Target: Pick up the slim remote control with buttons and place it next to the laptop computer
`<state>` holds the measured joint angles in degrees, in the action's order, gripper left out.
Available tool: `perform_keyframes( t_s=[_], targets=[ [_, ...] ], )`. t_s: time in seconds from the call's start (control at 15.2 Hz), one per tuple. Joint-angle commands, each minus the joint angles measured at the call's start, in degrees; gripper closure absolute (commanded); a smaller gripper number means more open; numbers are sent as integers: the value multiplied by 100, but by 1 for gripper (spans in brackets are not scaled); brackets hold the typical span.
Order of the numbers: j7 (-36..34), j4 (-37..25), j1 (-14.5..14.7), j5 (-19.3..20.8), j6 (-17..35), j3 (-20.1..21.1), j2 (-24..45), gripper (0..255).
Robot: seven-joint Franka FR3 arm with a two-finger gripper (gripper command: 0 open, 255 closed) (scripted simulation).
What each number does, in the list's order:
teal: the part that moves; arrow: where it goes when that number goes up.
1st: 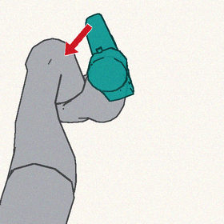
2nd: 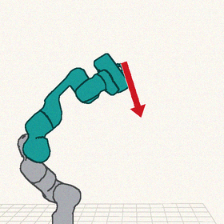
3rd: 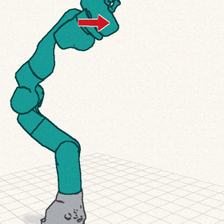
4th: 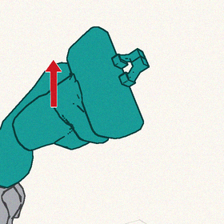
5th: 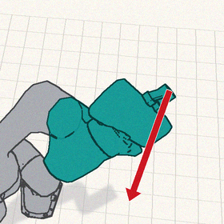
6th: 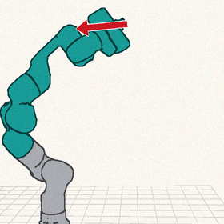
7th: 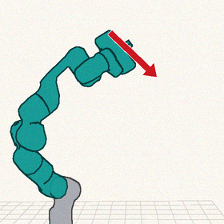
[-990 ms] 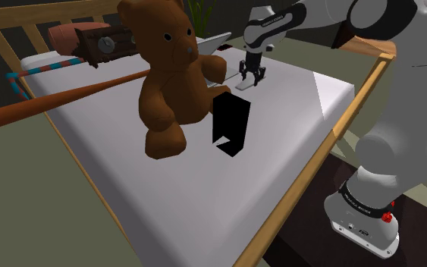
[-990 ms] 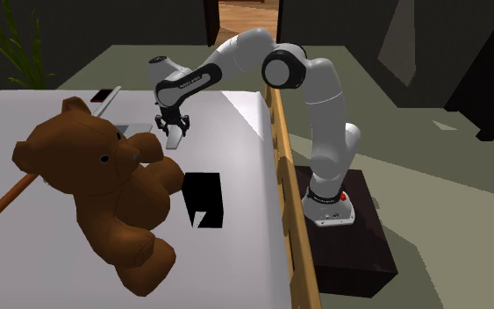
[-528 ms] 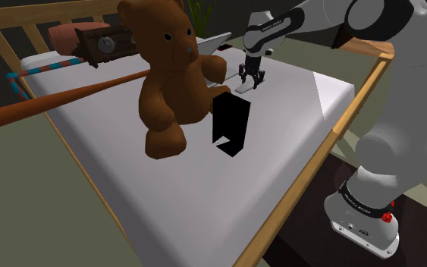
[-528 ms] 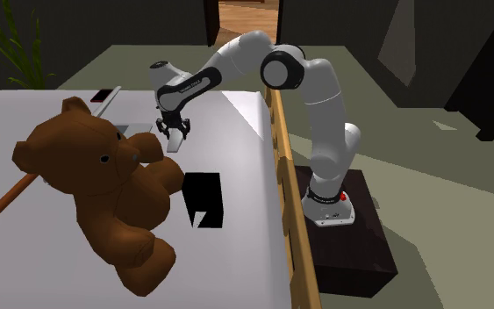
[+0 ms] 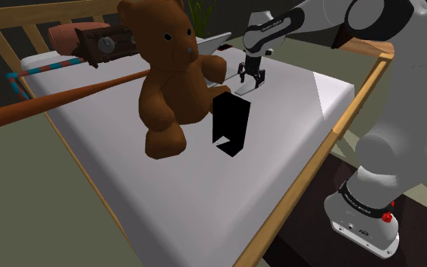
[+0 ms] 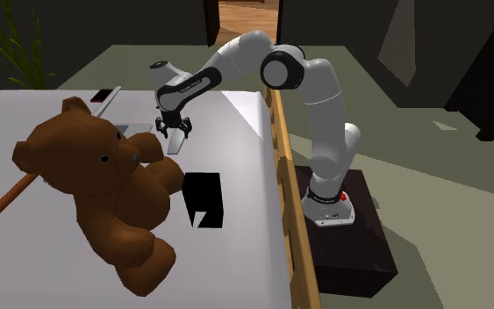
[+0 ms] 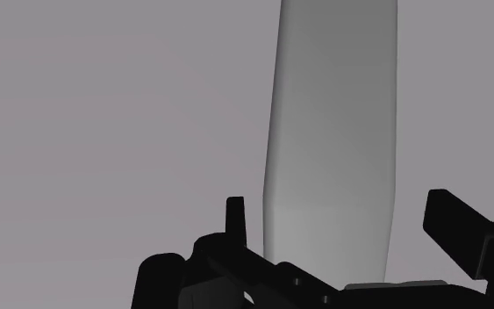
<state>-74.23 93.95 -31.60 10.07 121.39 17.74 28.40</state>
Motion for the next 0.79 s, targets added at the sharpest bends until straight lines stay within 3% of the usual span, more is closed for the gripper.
perform_keyframes(
  t_s=[0.0, 0.26, 0.73],
  targets=[
    [0, 0, 0, 0, 0, 0, 0, 0],
    [73, -323, -24, -114, -593, 60, -284, 0],
    [73, -323, -24, -114, -593, 59, -284, 0]
  ],
)
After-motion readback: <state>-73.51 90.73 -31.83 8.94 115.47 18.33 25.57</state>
